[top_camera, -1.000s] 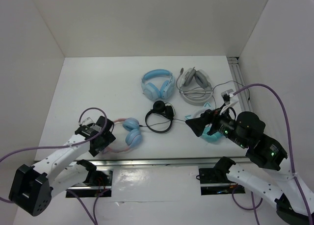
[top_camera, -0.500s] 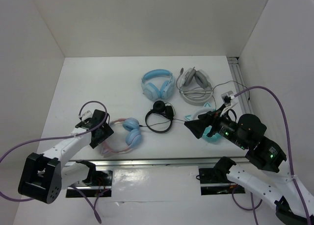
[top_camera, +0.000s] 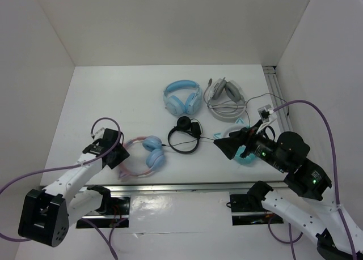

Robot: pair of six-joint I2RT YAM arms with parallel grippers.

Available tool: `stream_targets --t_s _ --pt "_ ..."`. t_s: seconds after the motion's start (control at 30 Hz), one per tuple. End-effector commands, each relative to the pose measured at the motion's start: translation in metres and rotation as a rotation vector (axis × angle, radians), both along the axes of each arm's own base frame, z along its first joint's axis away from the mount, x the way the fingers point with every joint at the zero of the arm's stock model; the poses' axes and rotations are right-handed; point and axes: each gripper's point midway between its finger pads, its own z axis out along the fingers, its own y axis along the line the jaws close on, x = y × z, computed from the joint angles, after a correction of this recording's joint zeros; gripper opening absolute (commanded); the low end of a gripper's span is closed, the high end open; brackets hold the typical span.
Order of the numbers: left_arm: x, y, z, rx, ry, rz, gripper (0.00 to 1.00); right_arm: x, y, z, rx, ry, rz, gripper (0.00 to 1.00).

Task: Wrap the headphones

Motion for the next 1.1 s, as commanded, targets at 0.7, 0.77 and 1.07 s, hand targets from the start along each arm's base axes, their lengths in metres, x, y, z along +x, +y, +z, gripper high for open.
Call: stream_targets --t_s 0.7,0.77,1.07 --pt "-0.016 -0.004 -0.019 0.062 0.172 0.016 0.0 -0.005 -0.008 0.043 0.083 -0.087 -0.011 1.0" --pt "-0.018 -0.008 -0.01 0.059 0.157 -0.007 0.0 -0.006 -0.009 0.047 0.089 -0.094 -0.011 1.0" --pt "-0.014 -0.042 0.069 -0.017 -0.06 -0.186 0.0 -0.001 -0.007 0.045 0.084 -0.097 -0.019 1.0"
